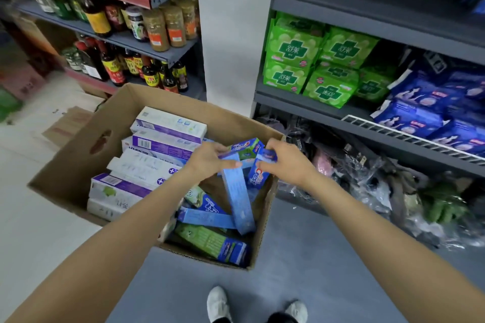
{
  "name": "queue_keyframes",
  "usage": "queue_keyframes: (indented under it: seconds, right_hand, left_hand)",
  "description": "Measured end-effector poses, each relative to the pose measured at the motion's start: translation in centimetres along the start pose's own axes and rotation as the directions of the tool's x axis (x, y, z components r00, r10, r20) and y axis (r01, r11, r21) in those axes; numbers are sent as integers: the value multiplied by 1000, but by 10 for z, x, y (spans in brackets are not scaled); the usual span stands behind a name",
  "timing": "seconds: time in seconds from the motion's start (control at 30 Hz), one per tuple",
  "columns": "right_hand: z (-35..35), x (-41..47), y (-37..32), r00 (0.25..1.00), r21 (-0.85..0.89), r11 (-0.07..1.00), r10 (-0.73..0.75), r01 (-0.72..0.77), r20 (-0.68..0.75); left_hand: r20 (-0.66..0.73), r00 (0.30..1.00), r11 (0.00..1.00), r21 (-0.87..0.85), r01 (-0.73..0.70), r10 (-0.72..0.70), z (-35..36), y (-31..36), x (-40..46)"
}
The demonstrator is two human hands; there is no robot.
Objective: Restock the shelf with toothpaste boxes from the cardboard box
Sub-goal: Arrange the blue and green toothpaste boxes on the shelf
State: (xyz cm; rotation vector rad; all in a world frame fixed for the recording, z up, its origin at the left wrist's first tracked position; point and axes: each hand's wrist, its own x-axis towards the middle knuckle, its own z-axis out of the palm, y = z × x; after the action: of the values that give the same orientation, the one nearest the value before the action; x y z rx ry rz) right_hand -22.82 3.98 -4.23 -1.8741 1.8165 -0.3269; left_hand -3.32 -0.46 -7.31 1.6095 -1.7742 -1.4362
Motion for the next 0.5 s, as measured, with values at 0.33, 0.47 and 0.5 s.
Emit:
queue_keyframes:
  seconds: [0.33, 0.47, 0.5]
  right_hand:
    - [-123, -24, 11, 910, 893, 441, 330, 89, -253]
    - [-179, -47, 40, 854, 896, 403, 383, 187, -351]
    - [-194, -56, 50, 839, 881, 420, 381, 216, -388]
  left_hand:
    - [-240, 966, 864, -461, -201, 96, 5, 140, -1]
    - [-222, 950, 906, -314, -284, 221, 44, 207, -7]
    - [-210, 947, 908, -294, -298, 242, 55, 224, -8]
